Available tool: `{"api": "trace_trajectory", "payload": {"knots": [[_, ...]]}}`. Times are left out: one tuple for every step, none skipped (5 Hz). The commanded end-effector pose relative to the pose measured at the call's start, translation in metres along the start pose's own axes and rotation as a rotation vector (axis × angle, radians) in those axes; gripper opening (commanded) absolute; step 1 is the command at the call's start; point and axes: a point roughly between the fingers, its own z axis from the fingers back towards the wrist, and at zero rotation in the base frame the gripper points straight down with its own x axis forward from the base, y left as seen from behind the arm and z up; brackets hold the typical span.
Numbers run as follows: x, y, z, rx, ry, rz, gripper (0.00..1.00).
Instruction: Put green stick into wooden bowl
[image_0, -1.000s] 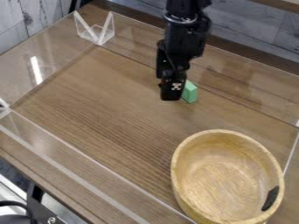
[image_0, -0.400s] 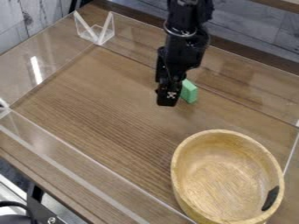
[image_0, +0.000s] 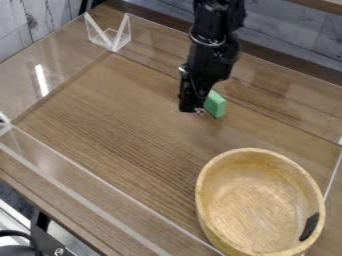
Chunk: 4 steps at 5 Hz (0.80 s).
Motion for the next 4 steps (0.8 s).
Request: {"api": "trace_trajectory", "payload": {"knots": [[0.0030, 0.0047, 0.0075, 0.033, -0.015, 0.007, 0.00], [0.0023, 0.0067, 0.0044, 0.041, -0.005, 0.014, 1.00], [0.0032, 0.0074, 0.0033, 0.046, -0.003, 0.024, 0.00], [0.0040, 0.0083, 0.0027, 0.052, 0.001, 0.034, 0.00]]}}
